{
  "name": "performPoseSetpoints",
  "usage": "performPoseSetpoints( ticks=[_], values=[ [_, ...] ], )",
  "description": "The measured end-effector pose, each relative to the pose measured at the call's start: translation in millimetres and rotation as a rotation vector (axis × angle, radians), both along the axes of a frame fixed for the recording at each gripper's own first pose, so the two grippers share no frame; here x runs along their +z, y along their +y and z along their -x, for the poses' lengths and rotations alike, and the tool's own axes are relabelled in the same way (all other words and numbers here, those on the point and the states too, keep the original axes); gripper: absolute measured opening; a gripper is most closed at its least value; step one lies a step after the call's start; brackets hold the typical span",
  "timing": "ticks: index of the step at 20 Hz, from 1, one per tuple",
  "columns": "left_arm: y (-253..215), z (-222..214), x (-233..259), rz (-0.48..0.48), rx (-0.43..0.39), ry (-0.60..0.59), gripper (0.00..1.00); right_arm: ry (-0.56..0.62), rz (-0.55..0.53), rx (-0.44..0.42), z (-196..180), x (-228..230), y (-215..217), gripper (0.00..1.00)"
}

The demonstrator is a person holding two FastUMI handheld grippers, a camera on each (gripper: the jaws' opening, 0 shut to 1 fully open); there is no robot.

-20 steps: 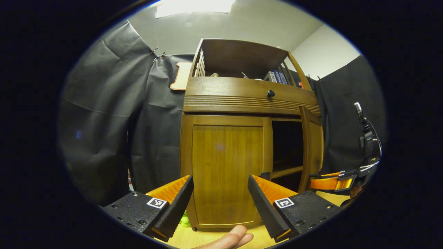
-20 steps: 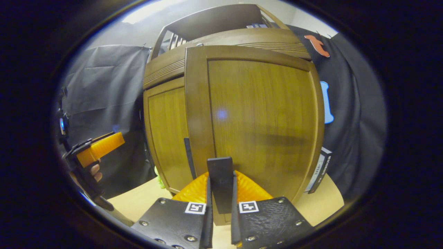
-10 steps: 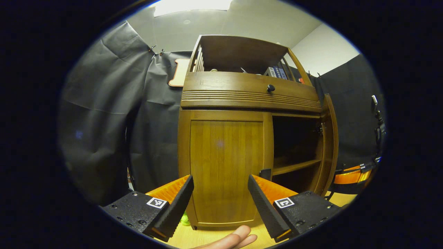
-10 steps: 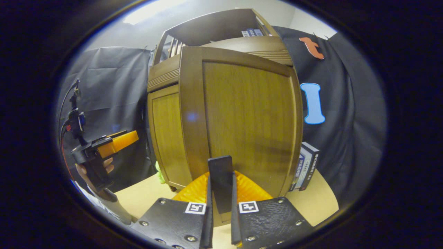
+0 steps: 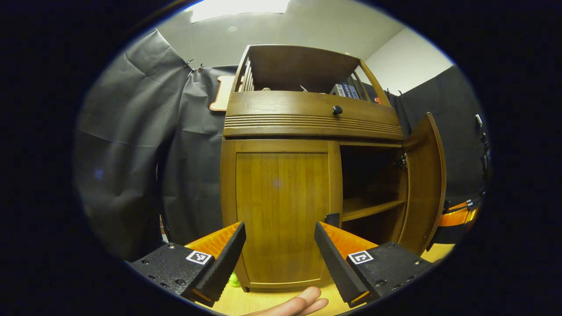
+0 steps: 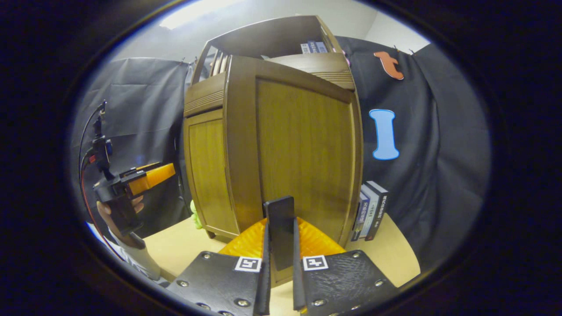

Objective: Open the right door of the double-door shoe cabinet with the right hand, and open the left door with the left hand.

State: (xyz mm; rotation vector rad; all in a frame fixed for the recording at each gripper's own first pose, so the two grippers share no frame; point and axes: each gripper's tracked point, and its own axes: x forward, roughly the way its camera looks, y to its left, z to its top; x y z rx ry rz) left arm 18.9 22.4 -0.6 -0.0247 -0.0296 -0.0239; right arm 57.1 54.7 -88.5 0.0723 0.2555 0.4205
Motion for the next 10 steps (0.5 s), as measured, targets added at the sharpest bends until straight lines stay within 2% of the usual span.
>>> performPoseSetpoints(
  ticks=[5, 6, 7, 8, 10],
  values=[
    [-11.4, -2.1, -4.9, 0.000, -0.015, 0.014, 0.97, -0.017, 0.023, -0.040, 8.7, 0.4, -23.8, 0.20],
    [-14.4, -2.9, -6.7, -0.005, -0.019, 0.018, 0.94, -0.021, 0.029, -0.050, 10.4, 1.7, -29.5, 0.19],
    [-18.4, -2.9, -7.9, -0.011, -0.022, 0.022, 0.97, -0.026, 0.042, -0.062, 11.3, 2.7, -36.8, 0.19],
    [-23.0, -3.0, -10.0, -0.017, -0.029, 0.025, 0.94, -0.037, 0.059, -0.076, 12.7, 3.5, -43.1, 0.19],
    [-38.7, -2.4, -15.4, -0.024, -0.066, 0.040, 0.97, -0.051, 0.091, -0.117, 11.3, 1.9, -59.1, 0.19]
  ],
)
